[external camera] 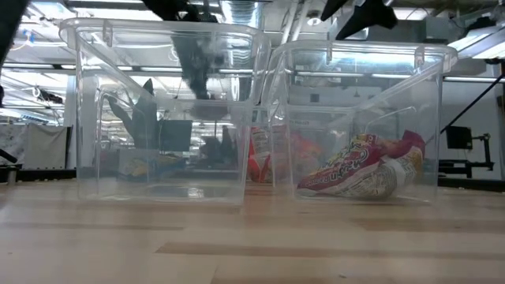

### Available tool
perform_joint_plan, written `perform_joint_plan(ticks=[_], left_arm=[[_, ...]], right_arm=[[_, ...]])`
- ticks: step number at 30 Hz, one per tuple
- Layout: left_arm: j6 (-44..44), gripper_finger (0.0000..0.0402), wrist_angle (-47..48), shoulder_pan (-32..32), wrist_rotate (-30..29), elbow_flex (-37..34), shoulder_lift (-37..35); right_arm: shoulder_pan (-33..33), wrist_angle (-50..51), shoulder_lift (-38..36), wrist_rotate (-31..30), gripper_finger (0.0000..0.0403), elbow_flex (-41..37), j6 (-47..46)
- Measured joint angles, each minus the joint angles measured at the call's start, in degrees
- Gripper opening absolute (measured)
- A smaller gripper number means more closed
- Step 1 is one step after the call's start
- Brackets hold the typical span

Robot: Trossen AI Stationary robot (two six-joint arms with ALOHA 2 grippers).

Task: Sort Maruchan noodles
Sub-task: Put the top red noodle pack into the bottom right transparent bin

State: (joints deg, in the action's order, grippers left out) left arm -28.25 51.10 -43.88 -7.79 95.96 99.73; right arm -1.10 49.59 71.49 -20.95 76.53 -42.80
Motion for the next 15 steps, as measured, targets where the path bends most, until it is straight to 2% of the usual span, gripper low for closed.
perform_joint_plan(ticks=[5, 8, 12, 15], left_arm=[[5.47, 0.0, -1.55, 1.56, 0.21, 0.25, -8.72], [8.7, 0.0, -1.69, 4.73, 3.3, 0.27, -13.4], [13.07, 0.0, -1.97, 13.35, 8.05, 0.31, -16.68], [16.15, 0.0, -2.59, 22.91, 7.11, 0.31, -16.19]], right_arm=[[0.05, -0.4, -1.14, -1.75, 0.0282, -0.09, 2.66], [0.23, -0.45, -2.95, -3.84, 0.0282, 0.08, 4.34], [0.96, 0.49, -6.07, -5.12, 0.0282, -0.02, 6.73], [2.05, 0.81, -8.57, -5.16, 0.0282, -0.02, 8.44]])
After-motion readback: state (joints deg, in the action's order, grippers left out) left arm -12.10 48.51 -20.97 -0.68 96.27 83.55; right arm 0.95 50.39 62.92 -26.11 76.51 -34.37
